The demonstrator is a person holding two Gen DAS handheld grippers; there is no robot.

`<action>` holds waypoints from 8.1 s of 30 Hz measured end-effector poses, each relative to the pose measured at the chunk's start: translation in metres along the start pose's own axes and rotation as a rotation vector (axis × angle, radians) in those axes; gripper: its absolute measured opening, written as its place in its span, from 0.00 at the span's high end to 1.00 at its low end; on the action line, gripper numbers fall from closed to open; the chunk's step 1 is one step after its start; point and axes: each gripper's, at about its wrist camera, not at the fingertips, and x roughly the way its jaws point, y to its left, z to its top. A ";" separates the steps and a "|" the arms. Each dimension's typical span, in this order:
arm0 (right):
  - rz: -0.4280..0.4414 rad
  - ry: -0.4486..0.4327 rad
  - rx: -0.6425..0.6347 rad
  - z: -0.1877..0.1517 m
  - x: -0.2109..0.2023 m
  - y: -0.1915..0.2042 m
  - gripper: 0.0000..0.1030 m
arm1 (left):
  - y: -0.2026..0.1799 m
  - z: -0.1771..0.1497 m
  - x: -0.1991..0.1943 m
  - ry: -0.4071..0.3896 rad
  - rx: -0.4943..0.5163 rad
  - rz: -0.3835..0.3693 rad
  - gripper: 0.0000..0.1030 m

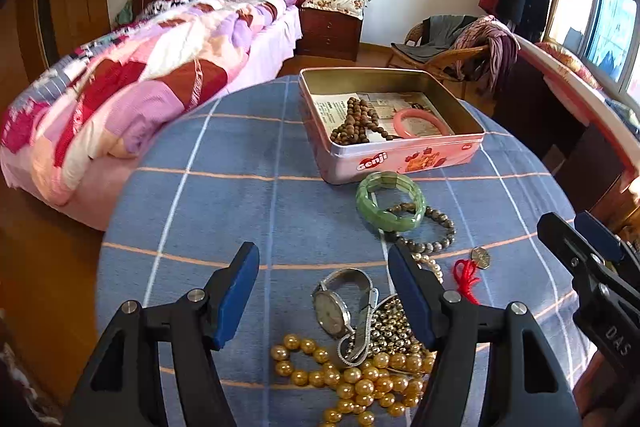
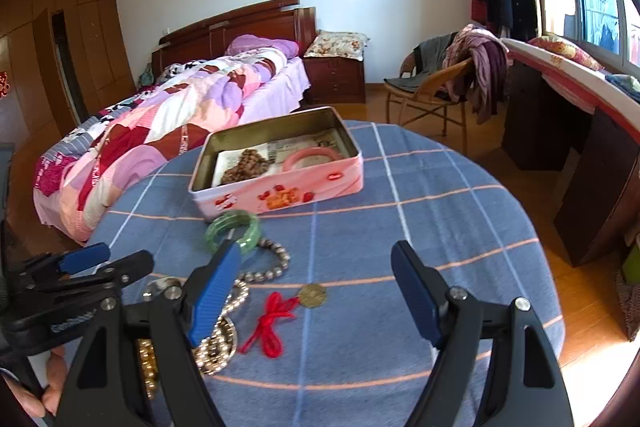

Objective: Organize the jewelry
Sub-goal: 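Reach the left tool to the green jade bangle and grasp it, then grasp the grey bead bracelet with the right tool while the left tool holds the jade bangle, then carry the jade bangle and grey bracelet into the tin and release both, then reach the right tool to the red string and grasp it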

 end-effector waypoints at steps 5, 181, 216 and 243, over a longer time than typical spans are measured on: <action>-0.005 -0.001 0.042 0.001 0.002 -0.010 0.22 | 0.006 0.014 0.013 0.036 -0.067 -0.086 0.35; 0.062 -0.002 0.008 0.005 -0.015 0.008 0.32 | 0.003 -0.009 -0.032 -0.070 0.055 0.150 0.31; 0.091 0.186 -0.035 -0.031 0.019 0.003 0.52 | 0.005 -0.029 0.014 0.061 0.059 -0.007 0.55; -0.005 0.310 -0.135 -0.034 0.051 0.012 0.90 | 0.018 -0.025 0.021 0.136 0.011 -0.031 0.34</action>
